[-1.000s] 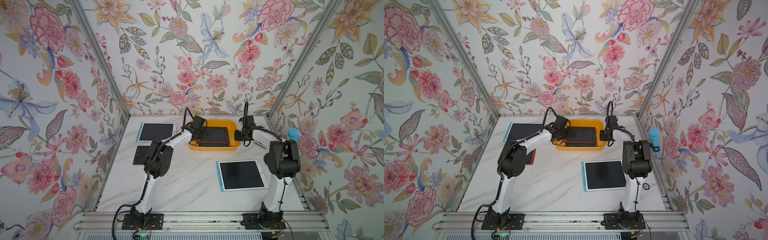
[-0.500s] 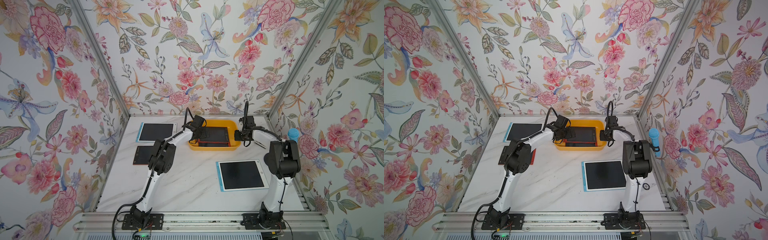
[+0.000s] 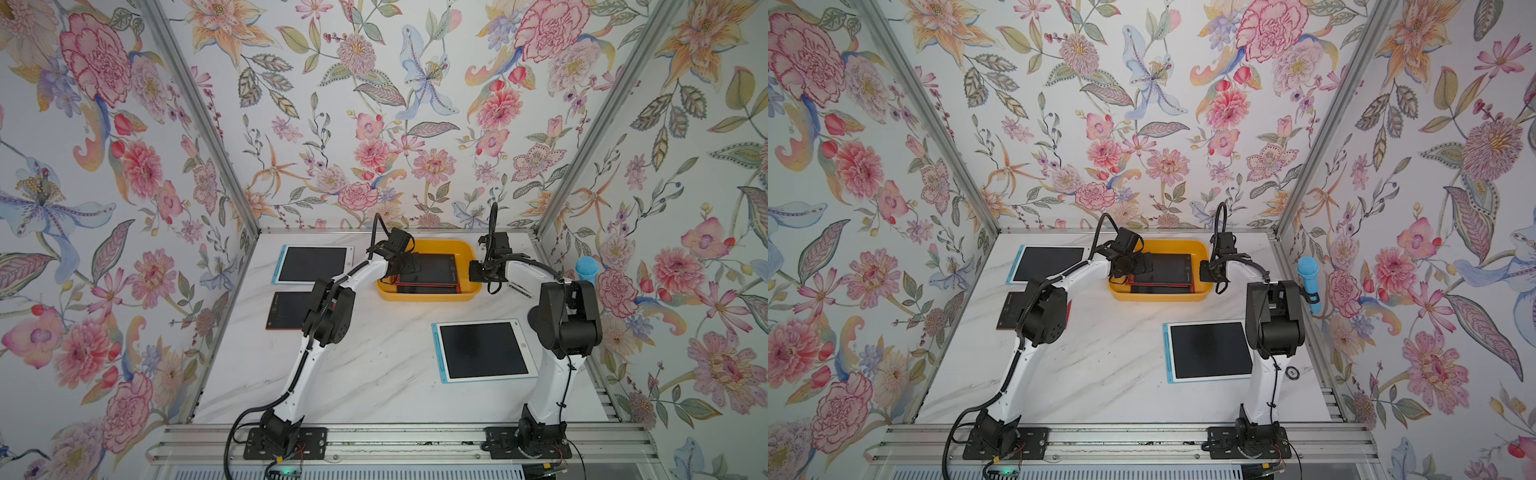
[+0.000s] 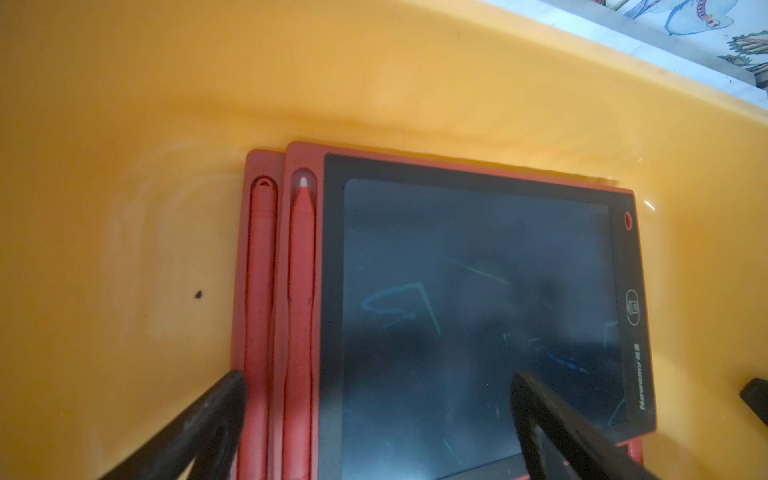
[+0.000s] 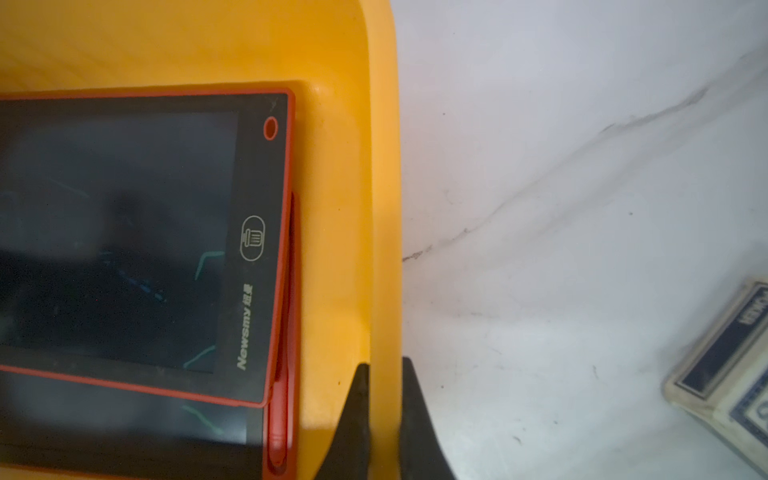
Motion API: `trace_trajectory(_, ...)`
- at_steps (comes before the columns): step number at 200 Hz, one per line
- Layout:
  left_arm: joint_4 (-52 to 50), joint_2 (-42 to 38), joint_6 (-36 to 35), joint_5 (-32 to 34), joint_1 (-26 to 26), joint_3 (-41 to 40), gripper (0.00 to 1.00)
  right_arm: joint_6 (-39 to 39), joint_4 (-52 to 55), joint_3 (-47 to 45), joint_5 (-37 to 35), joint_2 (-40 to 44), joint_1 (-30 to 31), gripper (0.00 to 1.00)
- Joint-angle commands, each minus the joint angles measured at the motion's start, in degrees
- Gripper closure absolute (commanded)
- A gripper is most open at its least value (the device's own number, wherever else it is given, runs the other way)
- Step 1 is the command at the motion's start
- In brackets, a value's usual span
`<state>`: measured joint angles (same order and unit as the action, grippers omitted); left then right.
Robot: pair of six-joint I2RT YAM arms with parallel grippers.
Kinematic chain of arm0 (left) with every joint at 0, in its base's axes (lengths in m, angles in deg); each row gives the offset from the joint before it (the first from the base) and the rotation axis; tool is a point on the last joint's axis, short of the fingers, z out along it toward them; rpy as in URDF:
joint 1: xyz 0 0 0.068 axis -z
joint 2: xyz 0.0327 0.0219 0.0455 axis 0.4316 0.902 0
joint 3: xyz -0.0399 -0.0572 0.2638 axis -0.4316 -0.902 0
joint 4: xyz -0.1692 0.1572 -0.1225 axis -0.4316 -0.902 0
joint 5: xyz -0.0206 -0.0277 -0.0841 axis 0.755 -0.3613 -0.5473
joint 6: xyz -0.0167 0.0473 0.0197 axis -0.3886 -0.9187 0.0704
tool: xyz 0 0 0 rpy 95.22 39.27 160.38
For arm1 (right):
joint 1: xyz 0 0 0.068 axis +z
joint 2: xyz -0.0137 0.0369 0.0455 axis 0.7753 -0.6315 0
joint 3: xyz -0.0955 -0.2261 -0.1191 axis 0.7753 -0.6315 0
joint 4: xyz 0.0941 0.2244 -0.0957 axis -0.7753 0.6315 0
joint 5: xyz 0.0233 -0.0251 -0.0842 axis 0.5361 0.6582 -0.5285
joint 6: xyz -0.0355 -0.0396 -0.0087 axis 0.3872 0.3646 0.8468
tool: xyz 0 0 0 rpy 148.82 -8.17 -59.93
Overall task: Take out the writing tablet from the storage box
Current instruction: Pick up the writing tablet from the storage box.
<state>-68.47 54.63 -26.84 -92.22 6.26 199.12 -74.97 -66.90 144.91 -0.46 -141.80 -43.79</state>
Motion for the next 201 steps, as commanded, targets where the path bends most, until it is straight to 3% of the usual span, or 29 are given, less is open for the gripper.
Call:
trace_trajectory(1, -1.6, 2.2, 0.0, -0.6, 0.9, 2.2, 0.00, 0.0, 0.0, -0.9, 1.8, 1.6, 0.5, 1.00)
trace_trajectory(119, -0.5, 5.0, 2.4, -3.9, 3.1, 4.8, 0.00, -0.9, -1.1, -2.5, 2.8, 2.1, 0.6, 1.00)
trace_trajectory(201, -8.9, 4.7, -2.6, 5.3, 4.4, 7.1, 0.00, -0.9, -1.2, -3.2, 2.6, 2.6, 0.5, 1.00)
